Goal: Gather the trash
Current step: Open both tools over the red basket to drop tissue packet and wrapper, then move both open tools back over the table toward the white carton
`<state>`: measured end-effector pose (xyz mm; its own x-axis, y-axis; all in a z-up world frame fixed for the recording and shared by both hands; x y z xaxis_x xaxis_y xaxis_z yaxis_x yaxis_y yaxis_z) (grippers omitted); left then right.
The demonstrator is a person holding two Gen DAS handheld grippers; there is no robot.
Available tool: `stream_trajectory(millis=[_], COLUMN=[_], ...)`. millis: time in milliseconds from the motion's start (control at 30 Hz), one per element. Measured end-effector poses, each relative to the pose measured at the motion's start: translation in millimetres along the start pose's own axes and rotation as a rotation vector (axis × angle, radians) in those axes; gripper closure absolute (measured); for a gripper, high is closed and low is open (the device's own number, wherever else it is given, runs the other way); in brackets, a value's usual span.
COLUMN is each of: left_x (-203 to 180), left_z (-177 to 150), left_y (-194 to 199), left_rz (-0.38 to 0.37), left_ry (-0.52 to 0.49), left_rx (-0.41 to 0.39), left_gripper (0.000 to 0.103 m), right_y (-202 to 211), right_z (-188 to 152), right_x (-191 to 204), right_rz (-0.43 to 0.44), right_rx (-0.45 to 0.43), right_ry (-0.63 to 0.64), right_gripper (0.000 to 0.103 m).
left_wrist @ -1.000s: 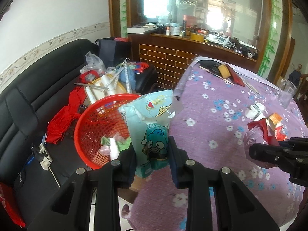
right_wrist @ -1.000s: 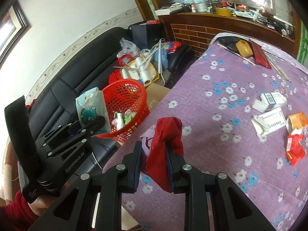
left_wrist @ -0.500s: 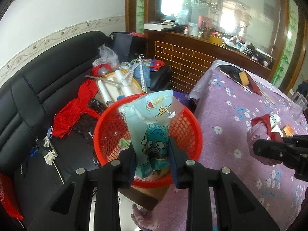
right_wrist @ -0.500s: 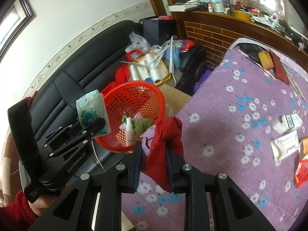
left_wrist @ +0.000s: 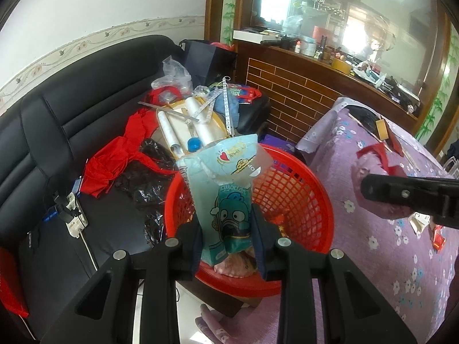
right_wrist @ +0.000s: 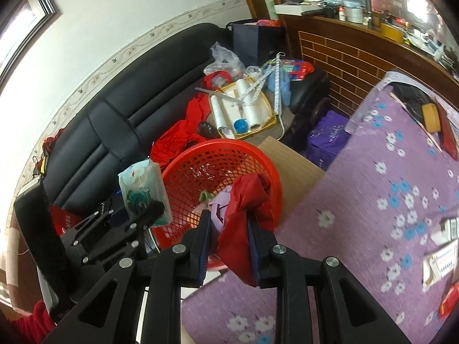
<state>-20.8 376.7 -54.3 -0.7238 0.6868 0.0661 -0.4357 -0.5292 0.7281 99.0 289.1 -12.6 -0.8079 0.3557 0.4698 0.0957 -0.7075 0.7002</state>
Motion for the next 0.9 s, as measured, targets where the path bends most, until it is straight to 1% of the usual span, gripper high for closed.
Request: stream_trajectory(millis=[233, 267, 333, 367, 433, 500, 567, 600, 633, 700, 767, 900], left_x=[3, 3, 3, 4, 4, 3, 1, -1, -4, -8, -15, -30], left_z=[9, 9, 10, 10, 9, 9, 7, 6, 5, 2, -1, -10], left_y=[-8, -9, -10, -10, -9, -9, -6, -5, -3, 2, 7, 17], left_rz=[-0.004, 0.000, -0.010, -0.014, -0.011, -0.013, -0.015, -0.018, -0.017, -0.017, -0.017, -0.019], left_ry=[0.003, 0.002, 0.012, 0.016, 0.020, 0.023, 0.023, 0.021, 0.020, 0.020, 0.011, -0.010], left_rx=[-0.004, -0.006, 0.000, 0.000, -0.003, -0.001, -0.002, -0.003, -0.004, -0.011, -0.016, -0.024], left_gripper=[0.071, 0.069, 0.063, 0.062, 0.055, 0.053, 0.052, 0.050, 0.045, 0.038, 0.036, 0.035], right_y=[-23, -25, -26, -25, -19, -13, -6, -1, 3, 11, 18, 34], right_z=[24, 27, 32, 33, 35, 34, 32, 28, 25, 17, 7, -18], right_x=[2, 1, 0, -2, -5, -9, -13, -17, -19, -25, -30, -41], right_rz=[-0.008, -0.013, -0.017, -0.015, -0.011, -0.016, -0.015, -0.015, -0.018, -0.024, -0.022, -0.046], right_rx=[0.007, 0.005, -0.001, -0.007, -0.021, -0.028, -0.035, -0.040, -0.043, -0.049, -0.050, -0.059], right_ry=[0.008, 0.009, 0.003, -0.004, -0.016, -0.027, -0.046, -0.059, -0.066, -0.085, -0.105, -0.124], right_gripper=[0.073, 0.071, 0.061, 0.059, 0.058, 0.056, 0.056, 0.054, 0.052, 0.051, 0.051, 0.051])
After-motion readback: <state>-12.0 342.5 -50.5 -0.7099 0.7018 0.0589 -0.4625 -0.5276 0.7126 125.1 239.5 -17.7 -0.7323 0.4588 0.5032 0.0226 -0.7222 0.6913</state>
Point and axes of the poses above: each gripper's, at about its wrist camera, not at the fingertips, and y roughly against the way its jaws point, x to its left, z to its top, the point moved 3 cm from there along -y, roughly the way its jaws point, and after that the axes turned 10 degrees about z, right-handed, at the moved point
